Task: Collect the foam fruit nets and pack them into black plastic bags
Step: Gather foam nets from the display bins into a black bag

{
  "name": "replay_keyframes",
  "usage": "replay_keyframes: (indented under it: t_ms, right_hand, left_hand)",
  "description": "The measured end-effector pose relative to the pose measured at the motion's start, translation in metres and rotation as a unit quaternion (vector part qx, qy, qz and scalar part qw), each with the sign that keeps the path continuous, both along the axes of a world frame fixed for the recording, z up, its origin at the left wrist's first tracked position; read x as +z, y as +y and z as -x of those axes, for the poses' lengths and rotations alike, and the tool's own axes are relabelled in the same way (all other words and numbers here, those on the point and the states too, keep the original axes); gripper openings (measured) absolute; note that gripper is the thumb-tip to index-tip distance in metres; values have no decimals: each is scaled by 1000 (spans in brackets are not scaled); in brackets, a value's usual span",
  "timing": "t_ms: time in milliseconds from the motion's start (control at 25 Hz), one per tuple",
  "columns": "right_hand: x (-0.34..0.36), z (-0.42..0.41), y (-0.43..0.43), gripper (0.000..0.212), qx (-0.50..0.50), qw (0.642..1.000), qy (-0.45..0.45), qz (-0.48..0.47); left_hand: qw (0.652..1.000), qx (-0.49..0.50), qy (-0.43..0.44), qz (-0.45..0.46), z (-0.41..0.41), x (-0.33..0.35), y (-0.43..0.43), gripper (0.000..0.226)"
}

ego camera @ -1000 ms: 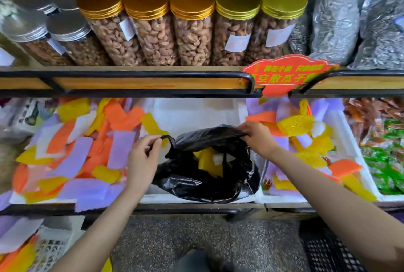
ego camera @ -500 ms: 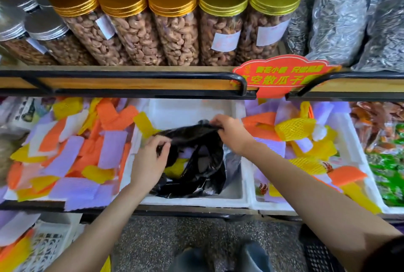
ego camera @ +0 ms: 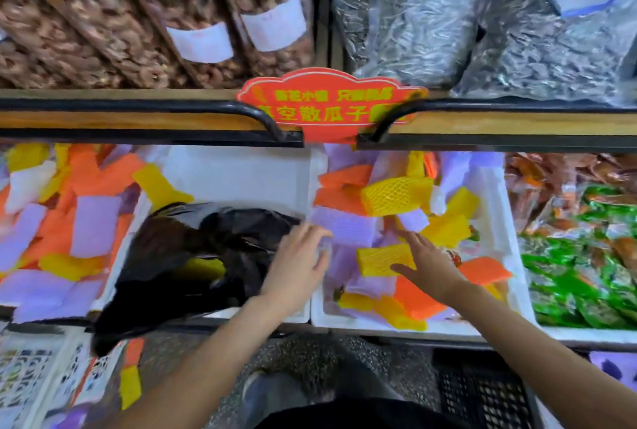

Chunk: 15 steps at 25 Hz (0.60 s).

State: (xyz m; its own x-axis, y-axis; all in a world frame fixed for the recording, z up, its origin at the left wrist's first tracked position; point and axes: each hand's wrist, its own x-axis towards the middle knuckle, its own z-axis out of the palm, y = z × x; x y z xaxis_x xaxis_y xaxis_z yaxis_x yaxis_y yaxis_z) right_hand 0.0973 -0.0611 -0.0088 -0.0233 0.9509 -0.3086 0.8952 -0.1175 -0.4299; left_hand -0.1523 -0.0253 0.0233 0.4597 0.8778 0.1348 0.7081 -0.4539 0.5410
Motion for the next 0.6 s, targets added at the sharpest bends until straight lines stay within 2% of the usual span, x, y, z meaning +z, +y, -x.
replay_keyframes:
  t_ms: [120,200,240,320,400,520,600]
  right_hand:
    - [-22,-18,-2,76,39,997,-29,68]
    - [-30,-20,-1,73,52,995,-47,68]
    - [-31,-17,0,68,56,995,-64,58]
    - [-29,-18,2,51,58,994,-89,17]
    - [-22,-22,3,34,41,995,-86,-14]
    - [-3,-37,0,25,-40,993,-50,-98]
    - [6,-52,-11,24,-76,980,-94,-160]
  left_hand:
    - [971,18,46,233,-49,-58,-13,43]
    - [933,60,7,354,-73,-77,-28,59]
    - [919,87,-32,382,-80,-79,-34,67]
    - [906,155,-81,384,-96,-83,-42,71]
    - [906,205,-79,361,-106,-86,-44,64]
    - [907,223,-27,357,-107,-90,-43,67]
    - [902,227,-20,367,-107,-95,-45,64]
